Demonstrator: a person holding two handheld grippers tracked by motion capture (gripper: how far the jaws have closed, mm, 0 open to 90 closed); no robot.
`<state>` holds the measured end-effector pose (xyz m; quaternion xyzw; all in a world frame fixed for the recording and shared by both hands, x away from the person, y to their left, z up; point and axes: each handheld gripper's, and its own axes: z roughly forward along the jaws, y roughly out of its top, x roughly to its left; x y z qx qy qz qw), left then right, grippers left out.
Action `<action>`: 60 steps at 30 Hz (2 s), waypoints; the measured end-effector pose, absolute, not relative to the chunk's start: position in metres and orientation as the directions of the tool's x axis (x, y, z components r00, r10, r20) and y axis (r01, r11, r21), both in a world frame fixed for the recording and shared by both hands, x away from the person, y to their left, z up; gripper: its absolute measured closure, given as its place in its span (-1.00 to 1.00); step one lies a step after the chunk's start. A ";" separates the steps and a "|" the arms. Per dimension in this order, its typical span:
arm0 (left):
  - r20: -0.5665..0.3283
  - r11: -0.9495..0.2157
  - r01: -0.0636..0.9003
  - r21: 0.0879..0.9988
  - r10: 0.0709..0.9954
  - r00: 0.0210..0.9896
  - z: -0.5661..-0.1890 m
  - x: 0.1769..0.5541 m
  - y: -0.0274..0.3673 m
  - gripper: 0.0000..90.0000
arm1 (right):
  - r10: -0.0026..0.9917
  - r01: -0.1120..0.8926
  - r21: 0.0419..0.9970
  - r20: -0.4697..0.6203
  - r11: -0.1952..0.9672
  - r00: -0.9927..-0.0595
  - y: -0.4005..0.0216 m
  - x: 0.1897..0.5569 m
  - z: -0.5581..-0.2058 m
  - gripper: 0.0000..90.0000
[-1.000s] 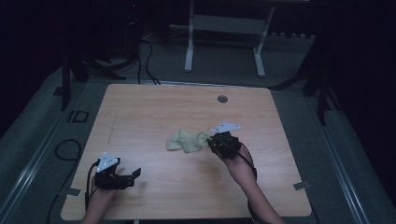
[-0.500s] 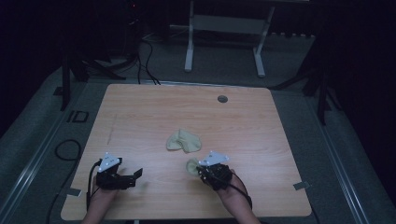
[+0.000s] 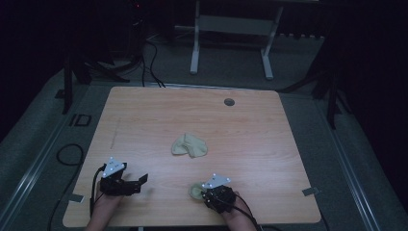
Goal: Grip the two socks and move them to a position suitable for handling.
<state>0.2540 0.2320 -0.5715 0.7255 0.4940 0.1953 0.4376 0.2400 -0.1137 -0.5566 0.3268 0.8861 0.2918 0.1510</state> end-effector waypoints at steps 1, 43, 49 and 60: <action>-0.149 -0.129 0.546 0.828 0.888 0.435 -0.572 0.254 0.232 -0.96 | 0.666 0.493 0.614 -0.072 0.616 -0.742 -0.114 0.240 -0.557 0.28; -0.040 -0.476 0.317 0.820 0.506 0.862 -0.542 0.246 0.107 0.43 | 0.664 0.439 0.693 -0.077 0.571 -0.744 -0.117 0.221 -0.535 0.20; 0.029 -0.619 0.248 0.745 0.403 0.915 -0.552 0.251 0.087 0.97 | 0.638 0.449 0.659 -0.061 0.603 -0.768 -0.114 0.219 -0.543 0.35; 0.028 -0.670 0.229 0.706 0.349 0.937 -0.567 0.272 0.086 0.98 | 0.633 0.459 0.606 -0.097 0.650 -0.768 -0.113 0.216 -0.556 0.59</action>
